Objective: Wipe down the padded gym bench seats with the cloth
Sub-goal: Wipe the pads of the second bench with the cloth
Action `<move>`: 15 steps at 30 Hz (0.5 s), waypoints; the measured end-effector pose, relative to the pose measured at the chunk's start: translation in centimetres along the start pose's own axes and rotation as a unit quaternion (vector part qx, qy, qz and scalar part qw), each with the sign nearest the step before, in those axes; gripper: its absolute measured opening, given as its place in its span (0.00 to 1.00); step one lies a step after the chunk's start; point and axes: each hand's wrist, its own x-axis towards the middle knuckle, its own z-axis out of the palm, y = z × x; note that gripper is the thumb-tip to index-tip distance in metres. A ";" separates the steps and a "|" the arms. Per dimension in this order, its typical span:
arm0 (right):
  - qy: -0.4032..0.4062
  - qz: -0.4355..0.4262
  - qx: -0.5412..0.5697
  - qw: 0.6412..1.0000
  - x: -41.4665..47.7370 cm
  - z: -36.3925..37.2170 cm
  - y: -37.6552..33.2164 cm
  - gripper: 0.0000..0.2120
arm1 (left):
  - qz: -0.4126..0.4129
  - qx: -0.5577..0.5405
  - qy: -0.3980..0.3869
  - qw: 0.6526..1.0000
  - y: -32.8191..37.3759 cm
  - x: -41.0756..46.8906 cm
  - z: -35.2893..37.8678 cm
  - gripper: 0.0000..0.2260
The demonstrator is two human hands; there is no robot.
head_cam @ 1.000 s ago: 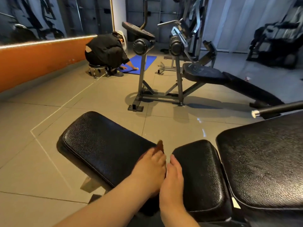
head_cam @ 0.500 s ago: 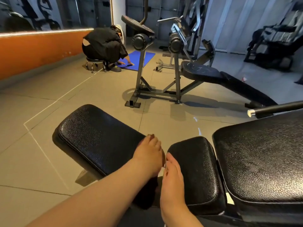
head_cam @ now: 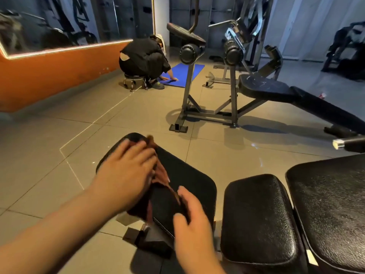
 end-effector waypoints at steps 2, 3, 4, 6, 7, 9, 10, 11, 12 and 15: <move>-0.039 -0.038 -0.013 0.998 -0.4 2.2 -1.5 0.27 | -0.065 0.017 -0.023 0.997 -1.4 1.2 -0.9 0.26; -0.046 -0.053 -0.012 0.997 -0.4 3.1 -2.3 0.27 | -0.078 0.015 -0.030 0.996 -1.3 1.9 -0.9 0.27; -0.042 -0.063 -0.009 0.997 0.0 3.8 -2.9 0.29 | -0.072 0.004 -0.022 0.997 -0.7 2.7 -0.9 0.30; -0.022 -0.083 0.000 0.996 0.9 4.3 -3.5 0.31 | -0.030 -0.109 -0.021 0.993 1.3 4.1 -1.1 0.34; -0.014 -0.099 -0.010 0.995 1.4 4.4 -3.6 0.31 | -0.031 -0.225 -0.047 0.973 2.1 4.3 -1.1 0.33; 0.004 -0.171 -0.076 0.982 2.5 4.1 -2.8 0.30 | -0.029 -0.377 -0.070 0.923 2.9 3.6 -1.4 0.25; 0.006 -0.178 -0.118 0.977 3.2 3.7 -2.3 0.30 | 0.004 -0.395 -0.053 0.917 2.7 3.0 -1.4 0.23; -0.016 -0.152 -0.140 0.978 3.9 3.4 -2.1 0.31 | 0.017 -0.385 -0.048 0.921 2.1 1.9 -1.3 0.20; -0.038 -0.112 -0.179 0.977 4.9 3.2 -1.8 0.33 | 0.021 -0.385 -0.033 0.922 1.3 1.1 -0.7 0.17; -0.040 -0.102 -0.282 0.953 8.6 3.5 -2.2 0.27 | 0.004 -0.380 -0.068 0.923 -2.4 0.2 3.0 0.30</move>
